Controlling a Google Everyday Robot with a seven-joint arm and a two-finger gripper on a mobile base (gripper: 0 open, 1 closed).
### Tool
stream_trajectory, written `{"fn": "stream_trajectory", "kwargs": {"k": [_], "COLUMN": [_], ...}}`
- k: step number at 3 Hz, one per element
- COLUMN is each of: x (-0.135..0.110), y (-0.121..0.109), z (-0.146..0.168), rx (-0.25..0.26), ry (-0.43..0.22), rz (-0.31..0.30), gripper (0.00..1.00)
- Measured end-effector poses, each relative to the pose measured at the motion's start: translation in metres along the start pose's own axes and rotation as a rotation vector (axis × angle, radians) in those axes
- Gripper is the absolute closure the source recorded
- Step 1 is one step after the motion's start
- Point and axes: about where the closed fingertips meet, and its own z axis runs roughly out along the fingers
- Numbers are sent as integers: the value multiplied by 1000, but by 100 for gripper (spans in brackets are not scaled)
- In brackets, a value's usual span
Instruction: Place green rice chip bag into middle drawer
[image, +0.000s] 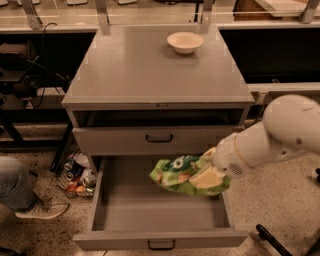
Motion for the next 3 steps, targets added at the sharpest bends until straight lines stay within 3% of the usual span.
{"fn": "stream_trajectory", "kwargs": {"k": [1,2,3], "x": [1,-22,-23], "y": [28,25,15], "z": [89,177,173], "rx": [-87,-113,-74], "ry": [-21,-125,-135], "rz": [48,92,97], "gripper": [100,100,100]}}
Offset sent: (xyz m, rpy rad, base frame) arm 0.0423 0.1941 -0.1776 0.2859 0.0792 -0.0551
